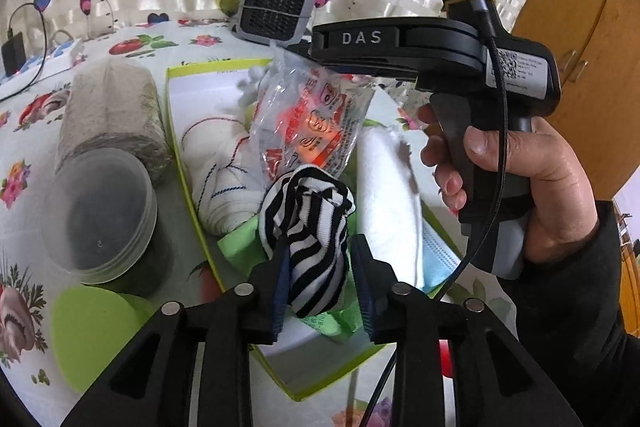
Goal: Organize soft objects
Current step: 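Lower glove into box and open right tool while left tool releases striped sock there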
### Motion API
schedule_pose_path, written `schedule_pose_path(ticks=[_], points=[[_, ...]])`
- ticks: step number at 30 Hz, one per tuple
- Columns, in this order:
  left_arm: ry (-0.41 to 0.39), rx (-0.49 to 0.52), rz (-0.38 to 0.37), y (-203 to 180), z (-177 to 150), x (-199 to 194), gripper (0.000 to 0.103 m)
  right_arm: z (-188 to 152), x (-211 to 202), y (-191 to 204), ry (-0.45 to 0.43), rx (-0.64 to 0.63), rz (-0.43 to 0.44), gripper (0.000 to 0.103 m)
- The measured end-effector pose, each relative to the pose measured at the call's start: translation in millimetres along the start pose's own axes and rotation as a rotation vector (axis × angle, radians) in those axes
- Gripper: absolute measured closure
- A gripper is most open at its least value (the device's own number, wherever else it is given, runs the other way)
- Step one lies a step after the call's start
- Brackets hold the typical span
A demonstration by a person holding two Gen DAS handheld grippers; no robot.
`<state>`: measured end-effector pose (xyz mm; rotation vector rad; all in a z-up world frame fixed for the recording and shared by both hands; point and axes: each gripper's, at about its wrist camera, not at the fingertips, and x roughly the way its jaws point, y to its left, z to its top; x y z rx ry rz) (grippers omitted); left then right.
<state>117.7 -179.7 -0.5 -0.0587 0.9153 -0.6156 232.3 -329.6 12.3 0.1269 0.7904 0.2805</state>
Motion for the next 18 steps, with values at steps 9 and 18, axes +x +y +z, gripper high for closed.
schedule_pose_path(ticks=[9,18], points=[[-0.056,-0.007,0.011,-1.1,3.0,-20.6,0.069,-14.2,-47.0,3.0,-0.082,0.028,0.011,0.058],[-0.114,-0.002,0.034,-3.9,1.2,-47.0,0.069,-44.3,-90.7,26.7,-0.142,0.021,-0.025,0.058]])
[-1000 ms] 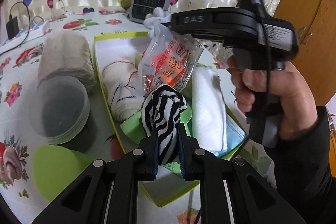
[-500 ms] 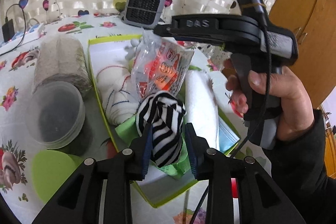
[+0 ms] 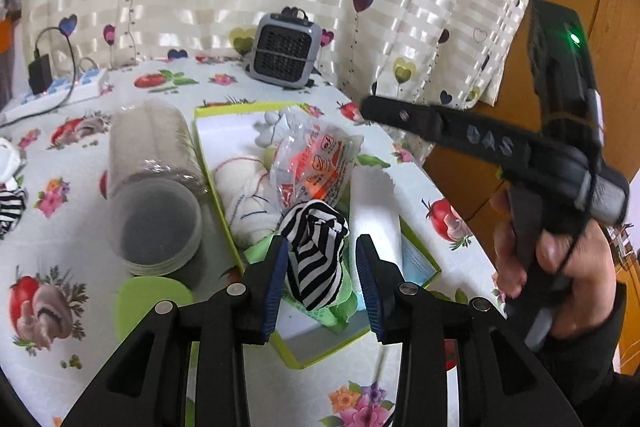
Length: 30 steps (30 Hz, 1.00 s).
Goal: Organize soft objects
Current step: 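Lower glove into box and open right tool while left tool releases striped sock there, then withdraw both tools toward the remaining striped sock and white sock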
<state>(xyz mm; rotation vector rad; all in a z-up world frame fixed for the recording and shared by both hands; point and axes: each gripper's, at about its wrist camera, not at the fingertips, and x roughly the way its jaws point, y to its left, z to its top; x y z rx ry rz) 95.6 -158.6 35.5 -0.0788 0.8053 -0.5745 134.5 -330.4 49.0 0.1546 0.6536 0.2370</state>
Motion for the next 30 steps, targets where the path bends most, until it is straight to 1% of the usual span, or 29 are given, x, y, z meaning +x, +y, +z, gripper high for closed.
schedule_pose_path(ticks=[3,9,20,25,30], points=[[-0.017,0.001,0.007,0.2,-0.9,-9.7,0.069,-6.0,-13.5,8.6,-0.019,-0.011,-0.017,0.058],[-0.047,-0.002,0.021,0.6,-3.5,-28.5,0.069,-15.5,-31.2,22.3,-0.032,-0.028,-0.017,0.058],[-0.077,-0.01,0.041,3.5,-9.2,-50.3,0.069,-25.9,-45.6,38.3,-0.036,-0.036,0.002,0.058],[-0.1,-0.034,0.064,16.0,-9.3,-61.5,0.069,-23.4,-47.0,53.5,-0.038,-0.062,0.04,0.058],[-0.114,-0.068,0.122,42.3,-8.5,-70.5,0.069,-12.2,-35.9,81.8,-0.025,-0.124,0.093,0.058]])
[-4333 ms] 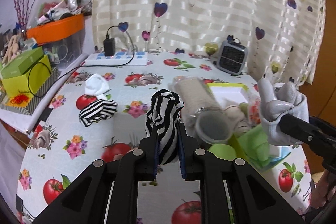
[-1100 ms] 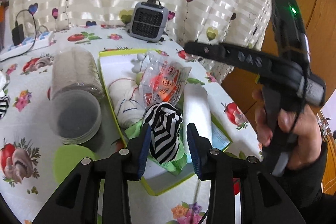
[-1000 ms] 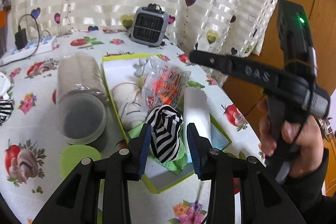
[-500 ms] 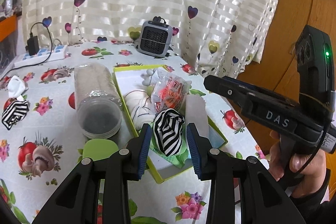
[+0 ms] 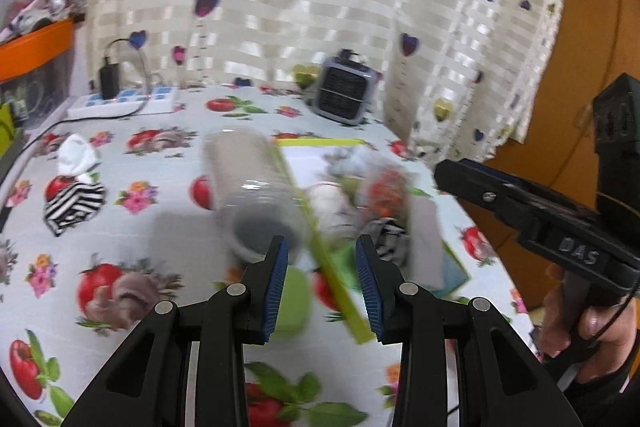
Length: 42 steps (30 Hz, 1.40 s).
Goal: Organize soft objects
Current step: 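Withdraw both tools toward the remaining striped sock and white sock, then grasp second striped sock with left tool while right tool grasps white sock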
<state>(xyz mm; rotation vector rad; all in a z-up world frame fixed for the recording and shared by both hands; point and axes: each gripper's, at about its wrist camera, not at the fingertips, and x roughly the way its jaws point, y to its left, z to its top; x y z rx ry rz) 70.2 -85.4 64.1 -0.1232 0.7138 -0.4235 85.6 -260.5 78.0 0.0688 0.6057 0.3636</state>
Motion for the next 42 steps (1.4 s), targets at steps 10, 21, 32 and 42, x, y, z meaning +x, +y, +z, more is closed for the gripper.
schedule_pose_path(ticks=[10,21,32,42], points=[[-0.024,-0.111,0.229,111.3,12.8,-5.5,0.067,39.4,61.3,74.1,0.072,-0.154,0.165,0.058],[-0.001,-0.201,0.379,236.2,17.9,10.1,0.056,76.5,138.0,127.5,0.191,-0.231,0.289,0.058],[0.068,-0.159,0.276,263.0,22.0,50.6,0.05,100.4,230.0,169.6,0.355,-0.274,0.34,0.054],[0.098,-0.221,0.265,278.9,12.0,66.6,0.072,98.8,328.0,200.8,0.505,-0.318,0.34,0.054]])
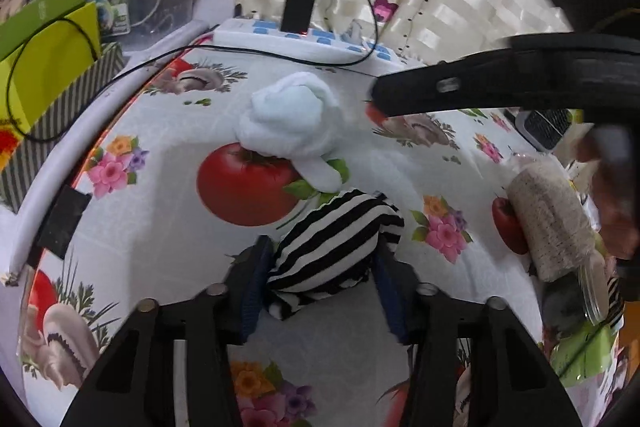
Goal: Organize soft objects
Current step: 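Grasp second striped sock with left tool while right tool grasps white sock, then carry striped sock with left tool while right tool carries white sock over box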
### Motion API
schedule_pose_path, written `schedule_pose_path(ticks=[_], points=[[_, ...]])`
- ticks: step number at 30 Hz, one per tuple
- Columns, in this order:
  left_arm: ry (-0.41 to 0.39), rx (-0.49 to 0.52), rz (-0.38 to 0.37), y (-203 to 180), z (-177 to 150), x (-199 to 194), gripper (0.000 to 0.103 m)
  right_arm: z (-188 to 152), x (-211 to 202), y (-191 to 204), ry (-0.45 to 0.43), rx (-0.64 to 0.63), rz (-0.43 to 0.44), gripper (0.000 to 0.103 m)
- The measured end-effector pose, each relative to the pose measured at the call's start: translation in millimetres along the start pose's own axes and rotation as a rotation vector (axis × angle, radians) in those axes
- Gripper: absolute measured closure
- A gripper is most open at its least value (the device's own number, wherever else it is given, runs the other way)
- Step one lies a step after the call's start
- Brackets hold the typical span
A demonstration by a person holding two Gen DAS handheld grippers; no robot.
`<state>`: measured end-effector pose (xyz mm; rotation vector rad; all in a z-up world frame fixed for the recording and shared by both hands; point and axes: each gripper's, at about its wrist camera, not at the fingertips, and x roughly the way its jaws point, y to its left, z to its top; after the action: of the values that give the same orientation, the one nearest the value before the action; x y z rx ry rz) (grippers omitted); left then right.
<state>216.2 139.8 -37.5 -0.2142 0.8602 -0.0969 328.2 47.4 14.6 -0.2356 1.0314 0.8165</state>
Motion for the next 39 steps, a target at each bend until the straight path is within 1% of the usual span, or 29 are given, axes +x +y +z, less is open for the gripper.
schedule_pose_path(ticks=[3,4,6,9,13,14,15,16,19,20,26,31,34,39], points=[[0.007,-0.047,0.002,9.3,-1.0,-3.4,0.078,9.4,19.0,1.5,0.015,-0.014,0.015,0.053],[0.009,-0.066,-0.001,13.0,-1.8,-5.4,0.078,12.4,24.3,2.2,0.022,-0.02,0.02,0.053],[0.007,-0.089,0.015,18.7,-3.5,-10.5,0.079,17.4,35.9,4.6,0.042,-0.035,0.027,0.053],[-0.001,-0.128,0.024,27.5,-6.0,-17.6,0.079,21.5,50.6,8.1,0.072,-0.055,0.022,0.053],[-0.006,-0.151,0.037,32.1,-5.0,-21.8,0.079,23.6,67.1,9.8,0.101,-0.072,-0.031,0.053],[-0.007,-0.151,0.039,32.1,-4.9,-22.5,0.079,23.6,68.8,9.1,0.108,-0.065,-0.03,0.055],[-0.009,-0.151,0.04,31.8,-4.7,-23.3,0.079,23.6,68.5,8.8,0.104,-0.059,-0.031,0.061],[-0.01,-0.152,0.041,31.6,-4.5,-24.0,0.079,23.7,67.5,9.7,0.098,-0.062,-0.031,0.076],[-0.016,-0.151,0.042,30.5,-4.2,-26.8,0.079,22.7,59.3,11.7,0.067,-0.063,-0.036,0.081],[-0.019,-0.153,0.043,30.4,-4.1,-28.3,0.079,21.1,53.1,12.0,0.046,-0.062,-0.039,0.082],[-0.055,-0.159,0.04,26.3,-2.2,-45.8,0.079,9.7,13.6,10.9,-0.009,-0.043,-0.022,0.082],[-0.093,-0.144,0.032,10.5,1.2,-68.3,0.079,-8.9,-41.1,8.6,-0.085,-0.013,-0.018,0.082],[-0.12,-0.123,0.018,-6.1,2.8,-84.2,0.079,-26.4,-79.1,6.2,-0.139,0.001,-0.029,0.082],[-0.161,-0.065,-0.019,-43.9,6.1,-109.6,0.079,-68.0,-147.3,-6.4,-0.239,0.052,-0.045,0.082]])
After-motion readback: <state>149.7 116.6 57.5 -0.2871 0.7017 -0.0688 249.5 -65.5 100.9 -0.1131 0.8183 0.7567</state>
